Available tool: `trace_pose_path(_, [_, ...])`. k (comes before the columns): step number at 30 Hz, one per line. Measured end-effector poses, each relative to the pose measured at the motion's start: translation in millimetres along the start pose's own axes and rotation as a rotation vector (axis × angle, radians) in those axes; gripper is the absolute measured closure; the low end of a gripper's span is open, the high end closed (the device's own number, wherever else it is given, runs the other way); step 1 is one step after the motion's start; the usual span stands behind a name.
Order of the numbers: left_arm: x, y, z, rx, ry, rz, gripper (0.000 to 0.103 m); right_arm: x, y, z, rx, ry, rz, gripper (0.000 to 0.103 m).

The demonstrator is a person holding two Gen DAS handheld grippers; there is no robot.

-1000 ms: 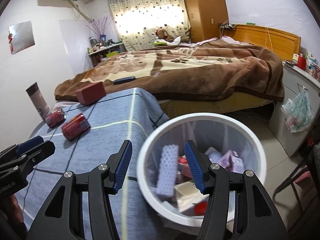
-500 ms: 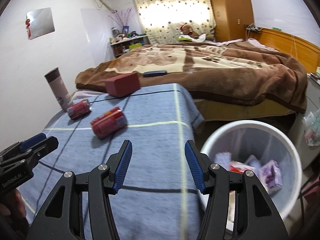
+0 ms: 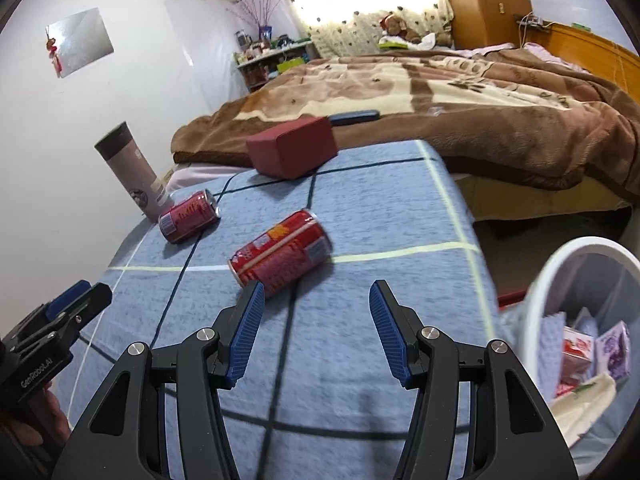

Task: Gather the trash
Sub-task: 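Move both tools back over the table toward the two red cans, then grasp a red can with the right tool while left tool grasps the red milk can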

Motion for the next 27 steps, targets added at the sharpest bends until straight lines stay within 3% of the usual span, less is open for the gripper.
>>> trace_pose_path(8, [-32.6,10.4,-29.2,-0.021,0.047,-0.04,0.039,-17.2,1.5,-37.9,-0.045,-0.019,-0.028,0.044])
trace_pose_path(12, [-41.5,21.3,-47.2,-0.03,0.019,-0.061,0.036,-20.4,2.6,-53.4,-0.058,-0.035,-0.06,0.043])
trace_pose_path(15, [-47.3,30.4,-65.2,-0.044,0.012,-0.075,0.035,-24.7,5.3,-63.9,-0.07,-0.044,-0.054,0.033])
trace_pose_path(20, [-47.4,45.6,-90.9,-0.059,-0.037,-0.118,0.034,-21.8,13.5,-74.8,-0.065,-0.078,-0.098,0.033])
trace_pose_path(27, [-52.5,54.6,-127.4,-0.101,-0.051,-0.16,0.033,-27.8,7.0,-98.0,-0.135,-0.097,-0.095,0.032])
Point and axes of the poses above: each gripper's, at about its wrist camera, not at the fingertips, and z roughly against the way its jaws point, x to its right, y to its top, the point moved 6 cm from there along -z, roughly the way its jaws point, and after that the axes turned 8 degrees about x, right-handed, at the moved point
